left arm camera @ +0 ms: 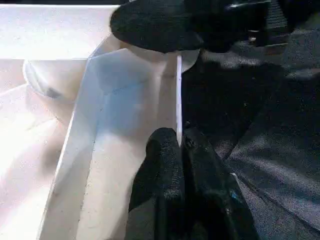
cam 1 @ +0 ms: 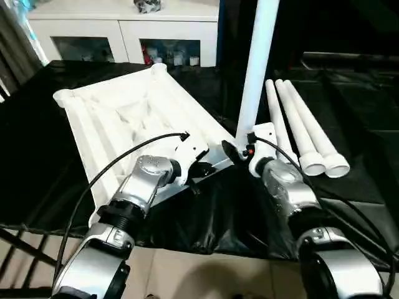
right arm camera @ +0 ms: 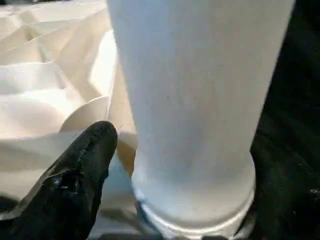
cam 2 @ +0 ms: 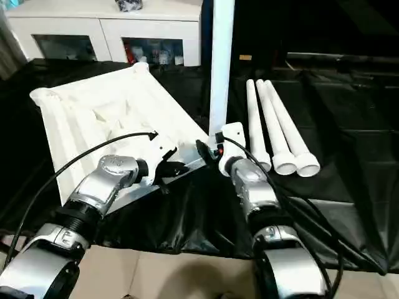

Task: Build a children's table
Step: Rotate leg to tighten, then rotate table base

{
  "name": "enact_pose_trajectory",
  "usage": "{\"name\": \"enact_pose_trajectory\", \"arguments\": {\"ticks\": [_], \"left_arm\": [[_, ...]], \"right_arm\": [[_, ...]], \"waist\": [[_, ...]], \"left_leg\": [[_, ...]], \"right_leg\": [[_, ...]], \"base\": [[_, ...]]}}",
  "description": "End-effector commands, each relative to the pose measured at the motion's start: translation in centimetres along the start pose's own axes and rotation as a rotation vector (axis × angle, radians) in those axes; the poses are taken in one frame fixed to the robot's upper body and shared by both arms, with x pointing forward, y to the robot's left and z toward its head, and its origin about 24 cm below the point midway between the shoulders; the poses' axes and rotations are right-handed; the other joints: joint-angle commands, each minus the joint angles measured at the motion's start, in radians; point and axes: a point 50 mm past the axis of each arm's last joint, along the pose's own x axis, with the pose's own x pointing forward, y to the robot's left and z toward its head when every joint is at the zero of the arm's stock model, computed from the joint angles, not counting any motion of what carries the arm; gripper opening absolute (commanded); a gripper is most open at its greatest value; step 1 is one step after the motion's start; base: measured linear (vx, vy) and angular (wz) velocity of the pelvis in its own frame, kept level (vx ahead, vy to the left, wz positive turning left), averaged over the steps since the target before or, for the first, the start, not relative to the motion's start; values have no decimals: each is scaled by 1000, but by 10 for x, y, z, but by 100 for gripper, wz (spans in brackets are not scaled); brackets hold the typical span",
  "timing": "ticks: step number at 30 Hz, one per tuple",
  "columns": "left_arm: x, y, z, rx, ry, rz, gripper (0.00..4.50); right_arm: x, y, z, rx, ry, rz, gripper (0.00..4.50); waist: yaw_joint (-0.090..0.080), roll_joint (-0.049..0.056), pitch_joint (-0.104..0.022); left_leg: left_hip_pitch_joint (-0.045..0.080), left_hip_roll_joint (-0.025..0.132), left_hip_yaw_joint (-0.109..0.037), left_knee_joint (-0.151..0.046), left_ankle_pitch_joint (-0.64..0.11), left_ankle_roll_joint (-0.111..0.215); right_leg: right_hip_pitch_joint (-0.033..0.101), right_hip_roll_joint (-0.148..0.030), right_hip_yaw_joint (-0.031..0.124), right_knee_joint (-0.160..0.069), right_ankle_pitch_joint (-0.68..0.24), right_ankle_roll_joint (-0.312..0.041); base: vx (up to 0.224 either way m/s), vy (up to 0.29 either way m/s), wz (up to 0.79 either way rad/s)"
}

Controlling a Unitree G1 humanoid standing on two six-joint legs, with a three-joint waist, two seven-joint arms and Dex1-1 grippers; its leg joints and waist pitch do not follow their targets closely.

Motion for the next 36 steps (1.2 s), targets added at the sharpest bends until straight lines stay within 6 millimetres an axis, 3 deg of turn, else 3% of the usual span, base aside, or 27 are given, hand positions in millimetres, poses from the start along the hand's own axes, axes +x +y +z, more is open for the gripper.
{"name": "enact_pose_trajectory", "arguments": {"ticks": [1,2,3,4,8,10,11,12,13,14,16,18,19,21,22,23,24,25,26,27,30,36], "left_arm": [[2,-3,17,56,-72,-7,0],[1,-2,17,54,-71,0,0],[0,0,17,50,-78,7,27],[-1,1,19,45,-93,5,27],[-6,5,22,31,-119,14,64],[-12,12,25,37,-145,63,87],[-18,16,27,39,-151,91,95],[-21,20,27,40,-155,108,95],[-25,23,28,45,-154,125,95],[-26,24,28,46,-154,129,95],[-57,46,34,83,-139,224,95],[-68,52,36,84,-132,252,95],[-75,57,34,92,-110,279,95],[-90,68,29,116,-49,336,95],[-115,83,20,156,56,430,95],[-130,89,12,161,123,474,95],[-130,89,12,161,123,474,95],[-137,91,8,160,160,490,95],[-155,96,-2,172,265,538,69],[-155,96,-2,172,265,538,69],[-179,100,-19,177,423,607,47],[-192,99,-42,176,589,610,4]], "right_arm": [[-4,16,-10,-53,53,154,403],[-8,13,-9,-67,49,162,403],[-17,6,-5,-102,39,177,410],[-24,2,0,-120,26,197,410],[-42,-9,9,-168,-3,229,414],[-59,-18,12,-211,16,242,414],[-66,-20,14,-221,24,254,414],[-70,-21,15,-226,28,263,414],[-73,-21,15,-223,33,274,414],[-73,-21,15,-222,34,276,414],[-81,-13,11,-186,83,372,414],[-82,-10,9,-184,99,389,414],[-81,-8,8,-188,103,398,414],[-80,-3,8,-191,107,416,414],[-79,3,8,-186,111,444,414],[-78,5,9,-184,112,450,414],[-78,5,9,-184,112,450,414],[-77,6,9,-185,113,448,414],[-71,5,9,-167,125,433,414],[-71,5,9,-167,125,433,414],[-58,6,8,-126,146,415,385],[-36,15,4,-134,201,409,339]], "waist": [[3,0,-72],[3,0,-73],[1,-12,-72],[9,-9,-72],[8,-9,-75],[8,-3,-76],[8,-7,-77],[8,-8,-77],[9,0,-76],[6,-3,-75],[5,5,-74],[0,9,-73],[0,3,-71],[5,7,-73],[4,2,-72],[0,4,-72],[-1,7,-71],[-2,10,-69],[2,12,-73],[-3,12,-73],[-1,16,-75],[8,18,-73]], "left_leg": [[6,15,-6,-67,-235,77],[5,16,-6,-67,-230,79],[-7,15,-9,-68,-204,87],[1,16,-7,-65,-192,95],[-15,13,-11,-64,-166,109],[-18,14,-11,-59,-141,125],[-17,13,-9,-57,-136,131],[-19,12,-10,-57,-129,133],[-16,12,-10,-57,-132,136],[-17,11,-10,-57,-141,136],[-12,13,-12,-60,-175,124],[-16,15,-16,-63,-189,108],[-12,12,-16,-63,-204,96],[-5,13,-15,-61,-194,86],[-9,14,-17,-64,-188,85],[-17,14,-22,-67,-177,79],[-17,15,-24,-69,-180,76],[-15,14,-23,-68,-188,71],[0,18,-22,-66,-194,55],[-7,15,-23,-66,-180,55],[-6,15,-23,-66,-174,49],[1,16,-21,-66,-198,29]], "right_leg": [[56,-44,42,-77,-245,-225],[56,-45,43,-74,-232,-230],[66,-45,42,-69,-222,-229],[61,-43,43,-72,-221,-221],[69,-46,40,-70,-221,-213],[68,-47,40,-67,-193,-215],[66,-46,41,-69,-188,-214],[70,-44,40,-68,-185,-212],[66,-44,40,-69,-190,-209],[66,-42,39,-71,-200,-206],[64,-41,37,-76,-237,-200],[64,-41,36,-72,-250,-202],[60,-40,34,-78,-287,-192],[54,-40,37,-76,-285,-193],[56,-40,38,-71,-274,-191],[63,-40,36,-63,-265,-179],[62,-40,36,-65,-274,-172],[59,-40,36,-68,-289,-167],[51,-44,42,-67,-276,-186],[55,-42,42,-62,-251,-195],[54,-41,42,-54,-200,-221],[49,-45,44,-54,-195,-236]], "base": [[0,0,0],[0,0,0],[0,0,0],[0,0,0],[0,0,0],[0,0,0],[0,0,0],[0,0,0],[0,0,0],[0,0,0],[0,0,0],[0,0,0],[0,0,0],[0,0,0],[0,0,0],[0,0,0],[0,0,0],[0,0,0],[0,0,0],[0,0,0],[0,0,0],[0,0,0]]}}
